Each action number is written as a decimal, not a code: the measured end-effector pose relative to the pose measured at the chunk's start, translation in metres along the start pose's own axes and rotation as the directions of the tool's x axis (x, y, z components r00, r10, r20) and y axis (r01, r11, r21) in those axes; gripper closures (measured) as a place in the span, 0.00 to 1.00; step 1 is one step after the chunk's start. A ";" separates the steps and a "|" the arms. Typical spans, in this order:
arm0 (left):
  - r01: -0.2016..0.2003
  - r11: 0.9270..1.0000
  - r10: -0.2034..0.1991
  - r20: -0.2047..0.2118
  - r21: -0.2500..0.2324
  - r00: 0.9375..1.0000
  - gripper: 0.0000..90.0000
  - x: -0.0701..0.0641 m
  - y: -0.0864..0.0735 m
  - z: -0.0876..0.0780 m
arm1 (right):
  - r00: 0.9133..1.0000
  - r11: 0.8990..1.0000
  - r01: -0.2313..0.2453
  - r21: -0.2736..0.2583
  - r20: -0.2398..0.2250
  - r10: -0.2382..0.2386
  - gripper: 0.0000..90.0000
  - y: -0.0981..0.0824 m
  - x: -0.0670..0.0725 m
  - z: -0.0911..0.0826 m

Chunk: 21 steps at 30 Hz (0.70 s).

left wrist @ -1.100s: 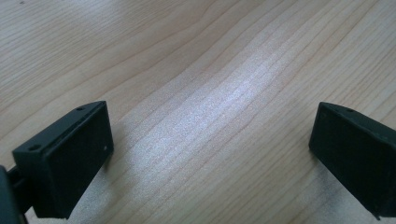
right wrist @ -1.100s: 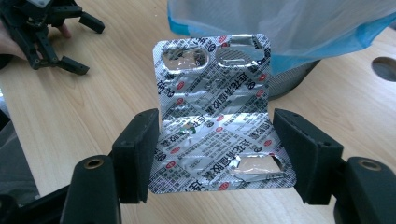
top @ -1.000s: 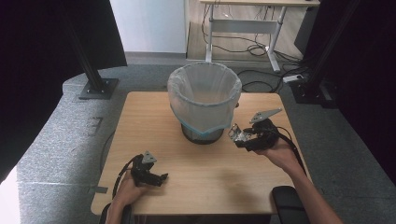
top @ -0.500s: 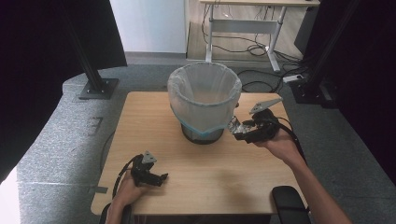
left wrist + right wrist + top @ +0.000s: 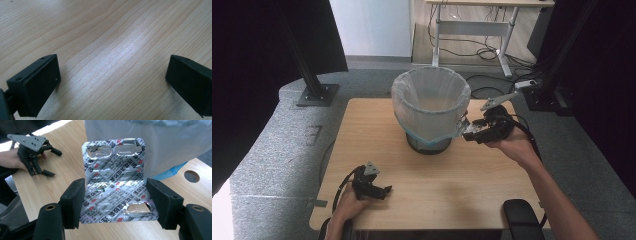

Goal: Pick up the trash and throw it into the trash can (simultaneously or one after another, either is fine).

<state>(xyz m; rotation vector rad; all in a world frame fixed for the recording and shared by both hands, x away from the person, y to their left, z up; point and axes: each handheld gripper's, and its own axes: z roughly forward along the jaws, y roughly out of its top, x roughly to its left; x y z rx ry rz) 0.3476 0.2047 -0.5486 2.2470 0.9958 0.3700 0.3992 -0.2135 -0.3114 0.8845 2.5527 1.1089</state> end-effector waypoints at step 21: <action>0.000 1.000 0.000 -0.001 0.000 1.000 0.00 0.000 0.000 0.000 | 0.999 1.000 -0.009 -0.014 0.033 0.009 0.37 0.047 -0.018 -0.017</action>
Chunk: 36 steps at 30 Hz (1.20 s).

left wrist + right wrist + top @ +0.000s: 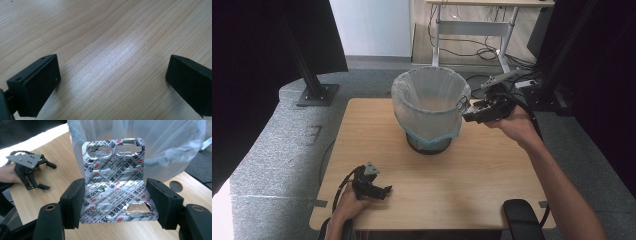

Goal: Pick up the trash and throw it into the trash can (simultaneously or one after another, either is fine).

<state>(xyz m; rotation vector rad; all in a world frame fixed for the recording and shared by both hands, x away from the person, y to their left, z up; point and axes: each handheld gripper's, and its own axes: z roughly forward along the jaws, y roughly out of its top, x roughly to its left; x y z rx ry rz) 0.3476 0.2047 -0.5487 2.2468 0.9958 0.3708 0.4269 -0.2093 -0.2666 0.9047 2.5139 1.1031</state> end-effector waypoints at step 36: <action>0.001 1.000 -0.001 0.000 -0.001 1.000 0.00 0.000 0.000 0.000 | 0.999 1.000 0.026 0.002 0.034 -0.026 0.37 0.083 -0.015 0.044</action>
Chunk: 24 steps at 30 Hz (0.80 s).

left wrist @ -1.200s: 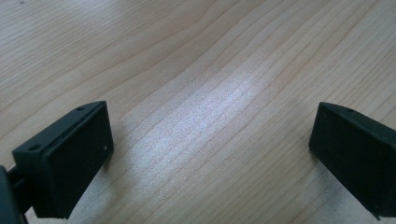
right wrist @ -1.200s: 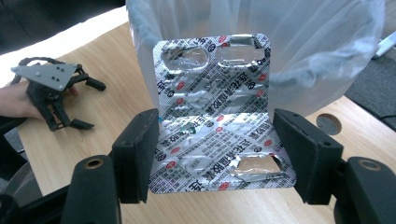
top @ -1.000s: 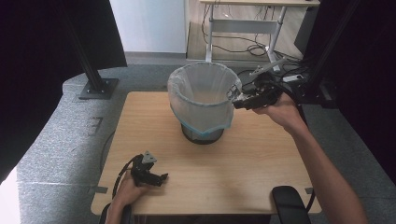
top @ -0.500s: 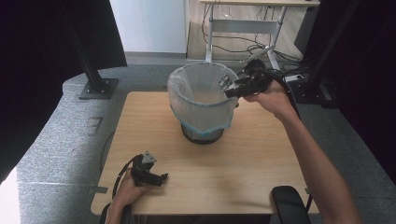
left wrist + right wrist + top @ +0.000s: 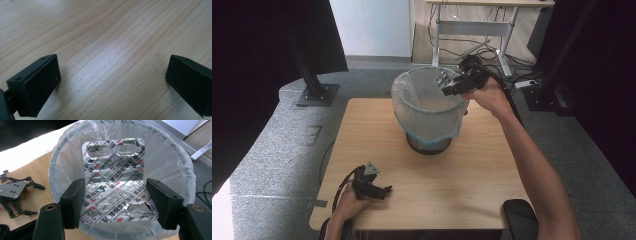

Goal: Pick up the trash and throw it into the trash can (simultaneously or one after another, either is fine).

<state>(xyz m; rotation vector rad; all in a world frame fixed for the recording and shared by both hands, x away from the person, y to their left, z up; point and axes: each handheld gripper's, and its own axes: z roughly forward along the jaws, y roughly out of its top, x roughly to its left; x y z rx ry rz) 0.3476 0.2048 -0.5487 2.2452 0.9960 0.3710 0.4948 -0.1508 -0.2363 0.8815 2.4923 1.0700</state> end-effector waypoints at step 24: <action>-0.002 1.000 0.002 -0.002 0.000 1.000 0.00 0.000 0.000 0.000 | 1.000 0.994 0.006 0.113 -0.007 -0.005 0.23 -0.003 -0.004 0.067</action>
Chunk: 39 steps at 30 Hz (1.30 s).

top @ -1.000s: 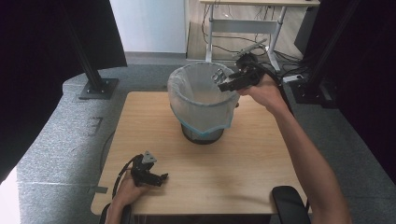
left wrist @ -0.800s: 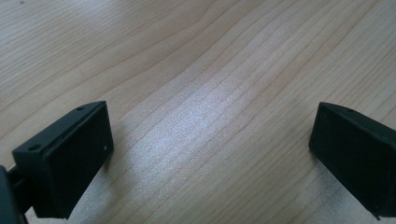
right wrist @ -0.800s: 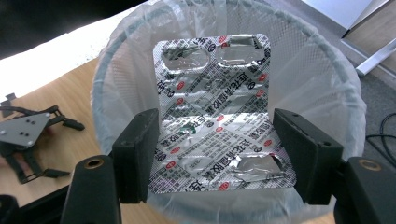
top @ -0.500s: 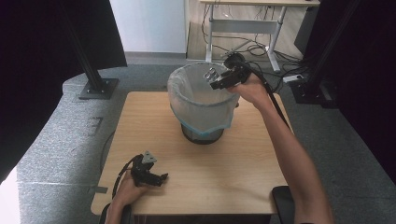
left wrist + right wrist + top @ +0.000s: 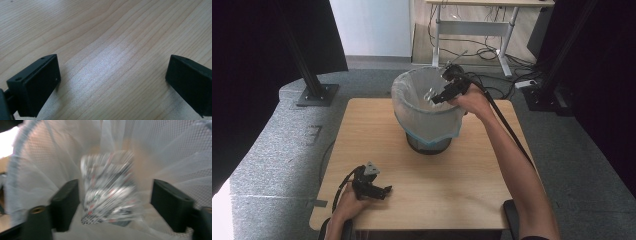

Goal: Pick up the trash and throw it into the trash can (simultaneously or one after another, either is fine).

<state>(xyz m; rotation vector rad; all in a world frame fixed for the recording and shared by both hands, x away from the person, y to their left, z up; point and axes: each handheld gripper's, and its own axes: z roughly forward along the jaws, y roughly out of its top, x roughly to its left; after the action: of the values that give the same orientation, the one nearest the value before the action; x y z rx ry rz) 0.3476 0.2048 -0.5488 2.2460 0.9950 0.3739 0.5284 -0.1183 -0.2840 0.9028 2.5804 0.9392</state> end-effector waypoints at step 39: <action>0.001 1.000 -0.001 0.001 0.000 1.000 0.00 0.000 0.000 0.000 | 0.999 0.996 0.015 -0.092 0.040 -0.011 0.00 -0.034 -0.009 -0.050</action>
<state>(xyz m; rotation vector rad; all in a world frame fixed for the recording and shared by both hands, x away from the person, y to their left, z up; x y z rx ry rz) 0.3476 0.2047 -0.5488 2.2455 0.9958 0.3724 0.4982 -0.1692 -0.2674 0.8705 2.4846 1.0168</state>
